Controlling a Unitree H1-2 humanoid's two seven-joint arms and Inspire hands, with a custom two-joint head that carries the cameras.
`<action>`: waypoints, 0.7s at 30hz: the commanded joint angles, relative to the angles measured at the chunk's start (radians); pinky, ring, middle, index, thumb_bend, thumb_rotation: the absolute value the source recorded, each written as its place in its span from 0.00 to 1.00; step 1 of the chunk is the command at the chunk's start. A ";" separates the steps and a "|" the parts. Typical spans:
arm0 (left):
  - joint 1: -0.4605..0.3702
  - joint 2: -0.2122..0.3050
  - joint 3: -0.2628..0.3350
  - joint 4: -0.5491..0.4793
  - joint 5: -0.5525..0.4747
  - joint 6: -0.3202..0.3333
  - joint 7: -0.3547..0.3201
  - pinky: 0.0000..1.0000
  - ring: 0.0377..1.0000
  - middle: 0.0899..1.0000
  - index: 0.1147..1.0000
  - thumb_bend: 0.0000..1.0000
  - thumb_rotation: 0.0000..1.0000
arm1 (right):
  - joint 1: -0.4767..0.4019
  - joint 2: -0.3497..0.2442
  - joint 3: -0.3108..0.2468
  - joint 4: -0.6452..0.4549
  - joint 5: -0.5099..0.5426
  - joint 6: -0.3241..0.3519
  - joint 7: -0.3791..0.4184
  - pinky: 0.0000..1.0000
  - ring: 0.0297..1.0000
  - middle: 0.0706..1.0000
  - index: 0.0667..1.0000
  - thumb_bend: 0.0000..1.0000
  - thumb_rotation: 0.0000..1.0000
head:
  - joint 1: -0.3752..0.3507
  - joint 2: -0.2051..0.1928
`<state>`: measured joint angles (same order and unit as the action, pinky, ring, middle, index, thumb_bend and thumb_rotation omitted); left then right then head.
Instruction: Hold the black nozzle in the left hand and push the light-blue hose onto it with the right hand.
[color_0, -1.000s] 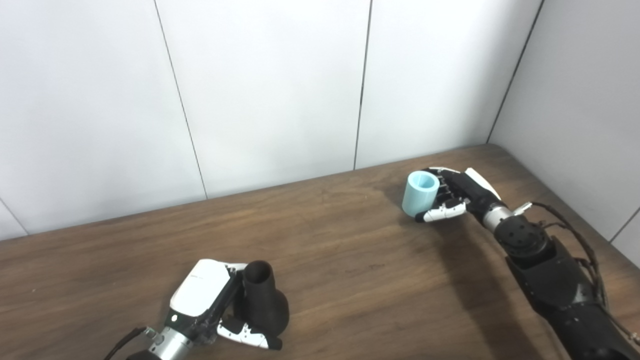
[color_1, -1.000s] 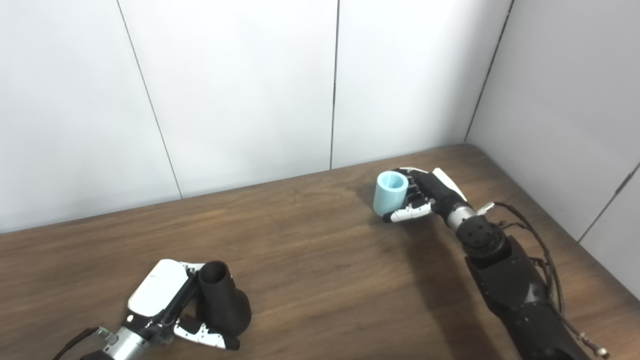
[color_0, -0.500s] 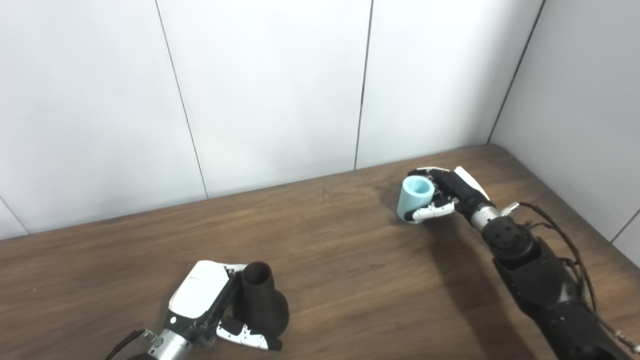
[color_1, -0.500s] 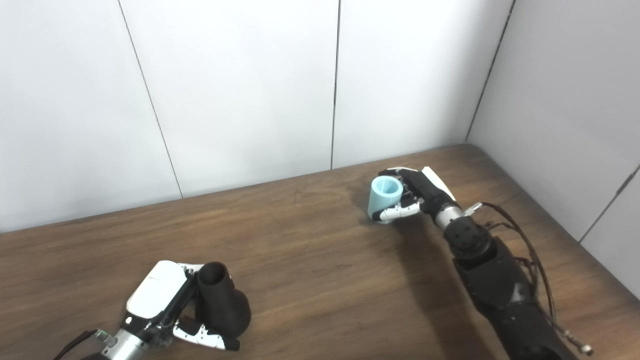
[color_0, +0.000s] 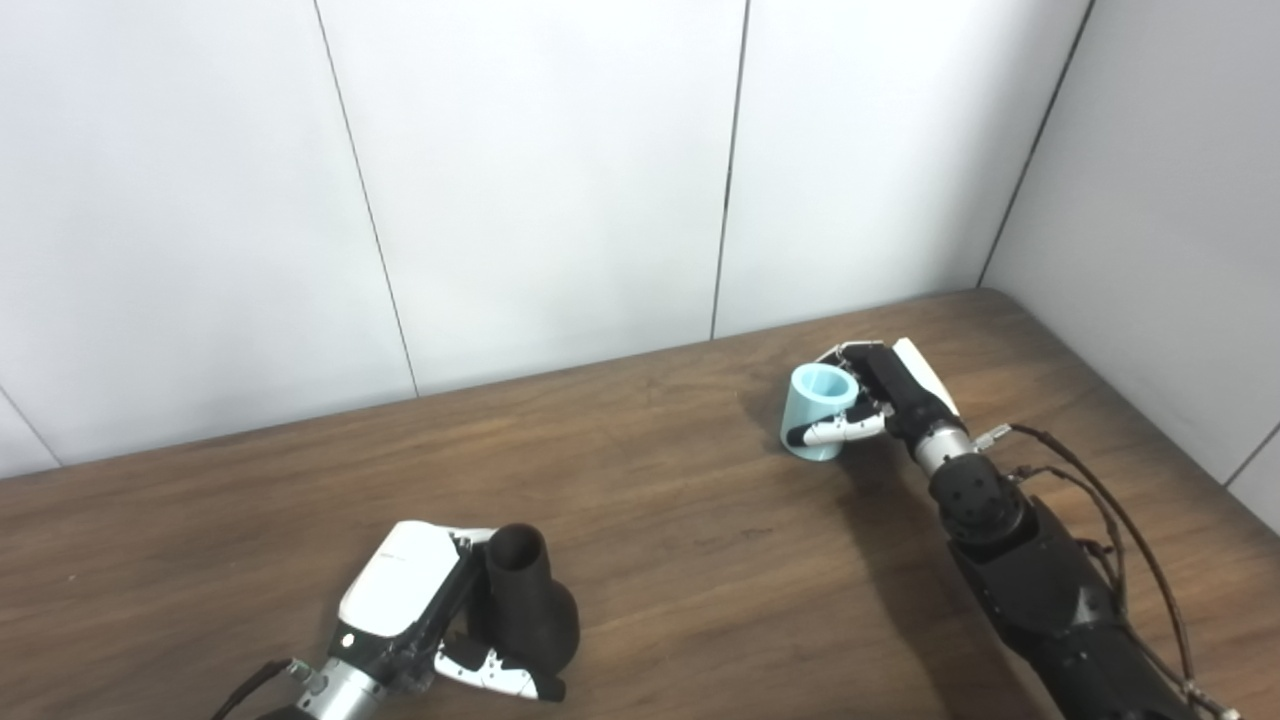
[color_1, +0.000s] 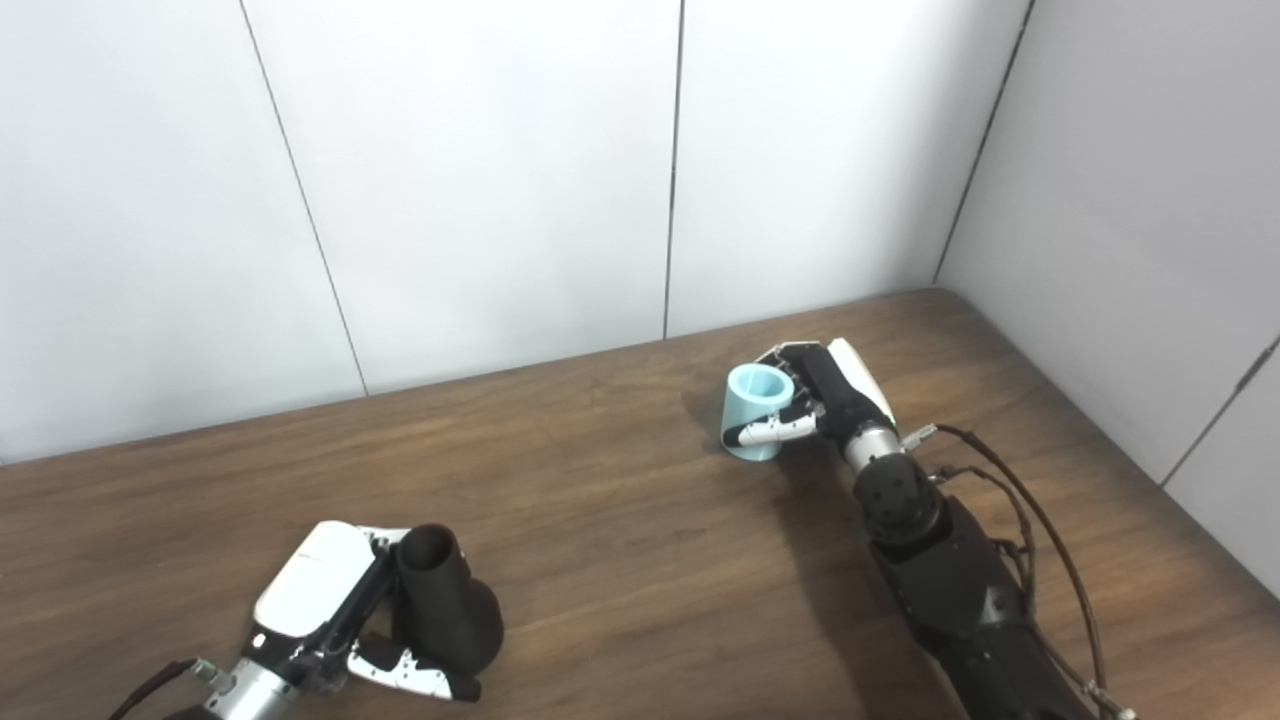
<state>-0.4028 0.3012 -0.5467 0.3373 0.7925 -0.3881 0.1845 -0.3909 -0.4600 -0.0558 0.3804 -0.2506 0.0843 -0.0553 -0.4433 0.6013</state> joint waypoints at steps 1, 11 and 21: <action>0.100 0.012 -0.039 0.064 0.023 0.027 -0.074 0.30 0.38 0.35 0.45 0.52 0.00 | -0.024 -0.021 -0.013 -0.020 -0.004 -0.035 -0.019 0.43 0.45 0.44 0.45 0.53 0.00 | 0.003 0.002; 0.101 0.005 -0.045 0.064 0.037 0.039 -0.072 0.31 0.40 0.35 0.45 0.52 0.00 | 0.009 -0.010 -0.004 -0.244 0.023 -0.037 0.046 0.33 0.36 0.38 0.47 0.53 0.00 | 0.082 0.014; 0.087 -0.028 -0.055 0.072 0.063 0.066 -0.057 0.26 0.34 0.34 0.45 0.52 0.00 | -0.052 0.046 0.035 -0.616 0.085 0.182 0.190 0.25 0.29 0.37 0.47 0.53 0.00 | 0.251 0.030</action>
<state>-0.4043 0.2802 -0.5499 0.3358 0.8150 -0.3586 0.1867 -0.3812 -0.4078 -0.0184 -0.1822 -0.1768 0.2521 0.1216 -0.1918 0.6305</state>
